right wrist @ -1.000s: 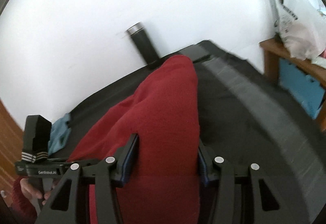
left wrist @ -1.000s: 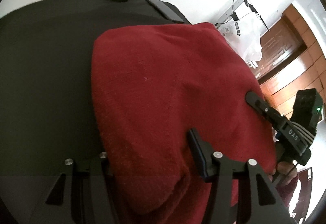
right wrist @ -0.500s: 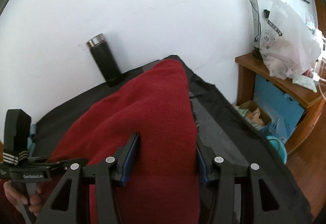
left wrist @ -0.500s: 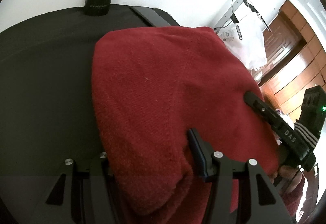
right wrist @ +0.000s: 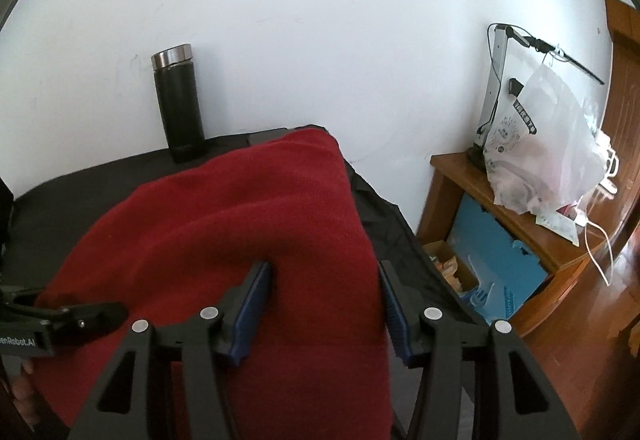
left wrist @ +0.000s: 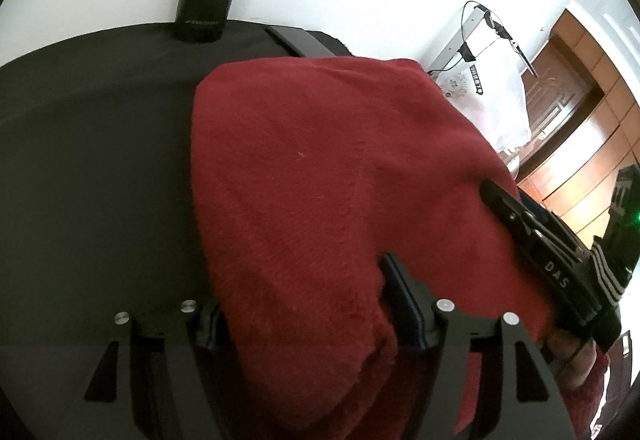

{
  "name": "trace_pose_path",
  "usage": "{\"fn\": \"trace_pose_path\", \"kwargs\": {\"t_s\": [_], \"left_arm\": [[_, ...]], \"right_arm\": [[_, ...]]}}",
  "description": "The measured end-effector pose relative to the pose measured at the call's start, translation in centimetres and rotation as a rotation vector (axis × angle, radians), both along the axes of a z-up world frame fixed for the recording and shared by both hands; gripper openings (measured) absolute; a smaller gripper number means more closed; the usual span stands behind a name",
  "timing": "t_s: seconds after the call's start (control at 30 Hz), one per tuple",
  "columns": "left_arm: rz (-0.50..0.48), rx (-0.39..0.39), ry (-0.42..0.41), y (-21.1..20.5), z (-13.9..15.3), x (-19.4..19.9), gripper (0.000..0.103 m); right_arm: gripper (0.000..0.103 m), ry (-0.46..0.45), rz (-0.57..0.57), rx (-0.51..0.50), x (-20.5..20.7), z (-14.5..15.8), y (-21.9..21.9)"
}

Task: Fold clothes

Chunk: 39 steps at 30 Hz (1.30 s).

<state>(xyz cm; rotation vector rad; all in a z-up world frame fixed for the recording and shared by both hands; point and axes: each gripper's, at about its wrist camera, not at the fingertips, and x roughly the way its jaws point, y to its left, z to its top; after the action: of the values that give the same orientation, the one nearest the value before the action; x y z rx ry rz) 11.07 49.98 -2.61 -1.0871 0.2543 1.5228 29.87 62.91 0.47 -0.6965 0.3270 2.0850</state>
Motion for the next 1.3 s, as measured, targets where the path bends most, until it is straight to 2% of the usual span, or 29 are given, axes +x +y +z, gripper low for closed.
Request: {"fn": "trace_pose_path", "kwargs": {"t_s": [0.2,0.3,0.4,0.47,0.53,0.63,0.8,0.9,1.0,1.07,1.1,1.13,1.2,1.3], "left_arm": [[0.009,0.018,0.050,-2.4,2.0,0.6,0.072],[-0.009,0.000,0.058,-2.8,1.8,1.4,0.072],[-0.017,-0.032,0.073,-2.7,0.9,2.2,0.072],[-0.017,-0.039,0.075,-2.8,0.4,2.4,0.072],[-0.016,-0.041,0.071,-3.1,0.2,2.4,0.076],[-0.004,-0.041,0.067,-3.5,-0.3,2.4,0.080],[0.010,-0.014,0.125,-4.2,0.1,3.1,0.080],[0.047,-0.004,0.225,-5.2,1.2,4.1,0.081],[0.084,0.000,0.296,-6.5,2.3,4.9,0.084],[0.096,0.023,0.311,-7.4,2.9,5.4,0.090],[0.100,0.033,0.318,-7.8,3.2,5.7,0.097],[0.108,0.038,0.327,-8.3,3.4,6.0,0.103],[0.114,0.046,0.347,-9.1,3.8,6.9,0.103],[0.109,0.044,0.377,-9.9,4.3,8.4,0.103]], "right_arm": [[0.059,0.060,-0.030,0.046,2.8,2.6,-2.4],[0.066,0.087,0.016,0.037,3.7,3.6,-3.9],[0.066,0.016,0.079,0.010,3.0,2.7,-4.8],[0.066,-0.078,0.103,-0.001,2.2,1.3,-5.3],[0.066,-0.129,0.112,-0.002,2.3,0.1,-5.6],[0.066,-0.142,0.125,-0.018,2.8,-0.4,-5.8],[0.065,-0.205,0.130,0.053,2.2,-1.2,-6.7],[0.066,-0.175,0.118,0.045,2.5,-1.2,-6.7],[0.068,-0.100,0.086,0.005,3.4,-0.6,-6.8],[0.077,-0.039,0.067,-0.046,4.2,0.3,-7.2],[0.084,-0.010,0.063,-0.061,4.6,0.7,-7.5],[0.084,0.021,0.063,-0.066,5.1,1.1,-8.1],[0.085,0.061,0.064,-0.056,5.9,1.8,-9.6],[0.085,0.052,0.076,-0.012,6.2,2.4,-11.9]]}}
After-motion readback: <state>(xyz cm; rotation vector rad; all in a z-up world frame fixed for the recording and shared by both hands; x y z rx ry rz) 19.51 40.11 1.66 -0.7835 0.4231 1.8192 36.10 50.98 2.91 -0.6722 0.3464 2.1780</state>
